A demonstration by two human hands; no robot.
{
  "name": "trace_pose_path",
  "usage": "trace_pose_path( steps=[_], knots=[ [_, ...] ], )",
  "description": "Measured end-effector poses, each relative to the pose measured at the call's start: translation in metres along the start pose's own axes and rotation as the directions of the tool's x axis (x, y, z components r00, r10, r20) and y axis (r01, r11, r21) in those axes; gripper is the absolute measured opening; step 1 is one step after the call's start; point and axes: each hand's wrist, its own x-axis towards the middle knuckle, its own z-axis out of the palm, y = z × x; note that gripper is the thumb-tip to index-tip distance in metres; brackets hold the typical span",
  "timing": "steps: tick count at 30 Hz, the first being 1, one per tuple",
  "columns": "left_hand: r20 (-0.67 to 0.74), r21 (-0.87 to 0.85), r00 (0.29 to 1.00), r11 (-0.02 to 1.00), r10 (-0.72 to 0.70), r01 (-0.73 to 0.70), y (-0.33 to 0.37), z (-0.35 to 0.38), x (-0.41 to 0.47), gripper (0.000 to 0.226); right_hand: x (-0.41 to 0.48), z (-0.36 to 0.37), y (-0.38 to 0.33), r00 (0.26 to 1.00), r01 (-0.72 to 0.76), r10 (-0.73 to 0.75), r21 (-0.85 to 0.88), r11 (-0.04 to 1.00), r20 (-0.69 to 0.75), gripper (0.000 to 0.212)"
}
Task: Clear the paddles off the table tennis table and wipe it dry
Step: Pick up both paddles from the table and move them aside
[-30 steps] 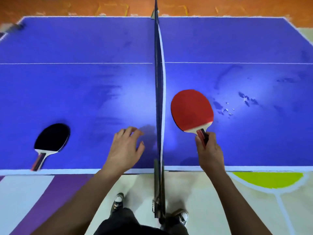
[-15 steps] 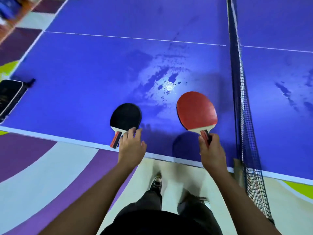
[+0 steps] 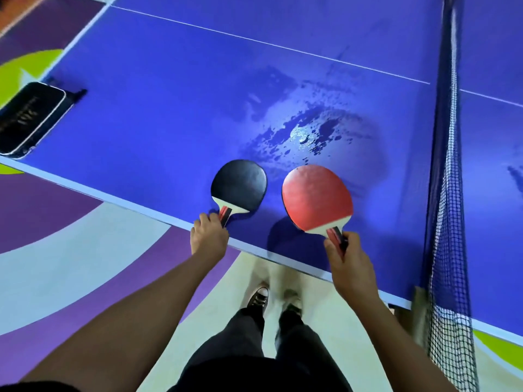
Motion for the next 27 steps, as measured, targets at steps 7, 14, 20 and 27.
trace_pose_path(
  steps=[7, 14, 20, 27],
  knots=[
    [0.095, -0.337, 0.995, 0.940, -0.029, 0.059, 0.004, -0.029, -0.036, 0.030, 0.008, 0.001, -0.014, 0.988, 0.121, -0.124, 0.034, 0.992, 0.094, 0.033],
    [0.018, -0.489, 0.985, 0.858, -0.169, 0.156, -0.036, -0.049, -0.090, 0.031, 0.024, 0.044, -0.064, 0.952, 0.219, -0.239, 0.118, 0.969, 0.194, 0.027],
    [-0.080, -0.544, 0.939, 0.804, -0.334, 0.239, -0.106, -0.075, -0.111, 0.031, 0.015, 0.097, -0.134, 0.900, 0.342, -0.369, 0.147, 0.928, 0.231, 0.027],
    [-0.139, -0.603, 0.907, 0.760, -0.399, 0.242, -0.231, -0.105, -0.103, 0.028, -0.024, 0.184, -0.229, 0.897, 0.367, -0.399, 0.182, 0.912, 0.191, 0.024]
  ],
)
